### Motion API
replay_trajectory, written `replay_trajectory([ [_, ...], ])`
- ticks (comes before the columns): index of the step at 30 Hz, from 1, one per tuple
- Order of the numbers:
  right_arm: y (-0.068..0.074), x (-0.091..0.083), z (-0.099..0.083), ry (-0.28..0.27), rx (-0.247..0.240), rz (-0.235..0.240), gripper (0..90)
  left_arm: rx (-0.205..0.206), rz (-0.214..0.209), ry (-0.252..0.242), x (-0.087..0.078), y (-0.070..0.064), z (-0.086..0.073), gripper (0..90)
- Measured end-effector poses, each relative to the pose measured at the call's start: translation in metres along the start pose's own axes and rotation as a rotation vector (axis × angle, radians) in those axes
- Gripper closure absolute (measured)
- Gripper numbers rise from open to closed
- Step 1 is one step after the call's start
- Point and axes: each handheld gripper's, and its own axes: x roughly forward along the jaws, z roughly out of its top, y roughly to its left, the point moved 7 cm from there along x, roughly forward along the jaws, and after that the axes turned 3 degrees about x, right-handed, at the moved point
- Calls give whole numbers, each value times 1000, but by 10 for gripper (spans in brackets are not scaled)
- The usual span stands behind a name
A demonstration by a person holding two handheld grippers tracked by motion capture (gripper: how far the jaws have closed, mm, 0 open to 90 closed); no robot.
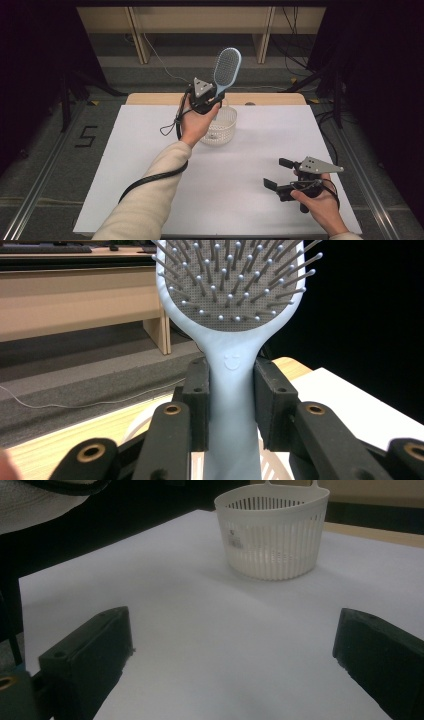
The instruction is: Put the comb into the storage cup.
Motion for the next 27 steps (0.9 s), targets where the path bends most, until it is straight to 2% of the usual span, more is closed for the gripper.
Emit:
replay_trajectory([
  [27, 0, -1, 1, -6, 4, -1, 32, -3, -6, 0, 9, -3, -1, 696],
])
